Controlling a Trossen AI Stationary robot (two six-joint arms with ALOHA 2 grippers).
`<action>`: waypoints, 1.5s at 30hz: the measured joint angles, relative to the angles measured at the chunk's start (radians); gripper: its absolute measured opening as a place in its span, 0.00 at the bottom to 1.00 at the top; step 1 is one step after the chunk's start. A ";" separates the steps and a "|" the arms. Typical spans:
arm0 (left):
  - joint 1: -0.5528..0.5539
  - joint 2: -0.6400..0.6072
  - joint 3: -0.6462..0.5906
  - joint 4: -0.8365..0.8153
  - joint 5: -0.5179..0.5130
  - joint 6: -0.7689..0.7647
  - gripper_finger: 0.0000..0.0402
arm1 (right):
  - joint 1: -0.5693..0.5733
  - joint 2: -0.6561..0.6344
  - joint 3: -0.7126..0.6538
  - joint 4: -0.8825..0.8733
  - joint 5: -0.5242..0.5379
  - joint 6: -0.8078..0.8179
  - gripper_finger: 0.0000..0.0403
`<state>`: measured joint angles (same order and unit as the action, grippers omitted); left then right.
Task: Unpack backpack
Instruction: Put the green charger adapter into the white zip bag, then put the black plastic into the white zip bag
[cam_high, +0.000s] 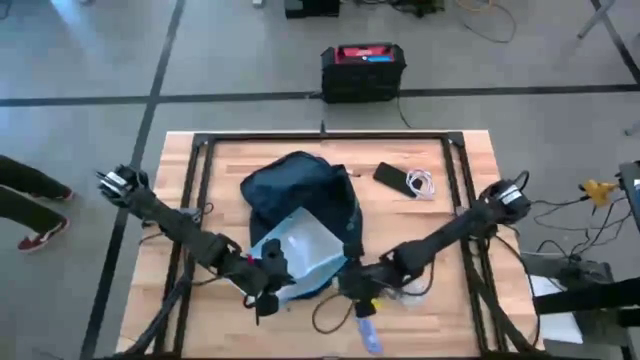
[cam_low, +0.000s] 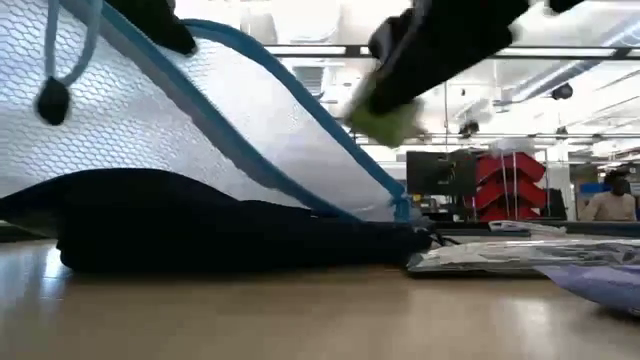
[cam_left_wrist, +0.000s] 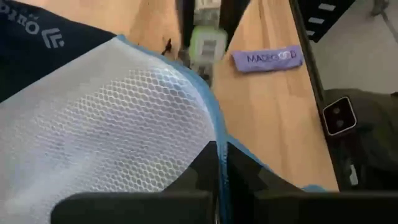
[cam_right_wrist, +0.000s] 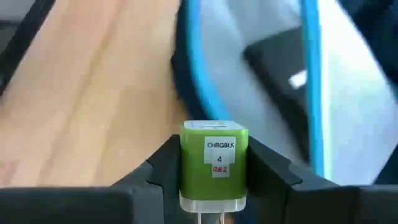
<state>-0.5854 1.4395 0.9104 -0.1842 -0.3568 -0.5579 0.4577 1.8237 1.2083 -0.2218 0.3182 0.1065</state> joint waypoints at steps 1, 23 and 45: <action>0.000 0.000 0.000 0.013 0.000 0.006 0.00 | -0.006 0.019 -0.001 0.018 0.039 -0.025 0.33; -0.003 0.000 -0.004 0.024 0.010 0.026 0.00 | -0.027 0.023 0.006 -0.123 0.191 0.048 0.61; -0.015 0.018 -0.017 0.120 0.017 0.071 0.00 | 0.078 0.007 -0.190 -0.212 -0.174 0.440 0.51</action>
<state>-0.6006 1.4574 0.8932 -0.0645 -0.3398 -0.4866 0.5360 1.8303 1.0179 -0.4334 0.1441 0.5460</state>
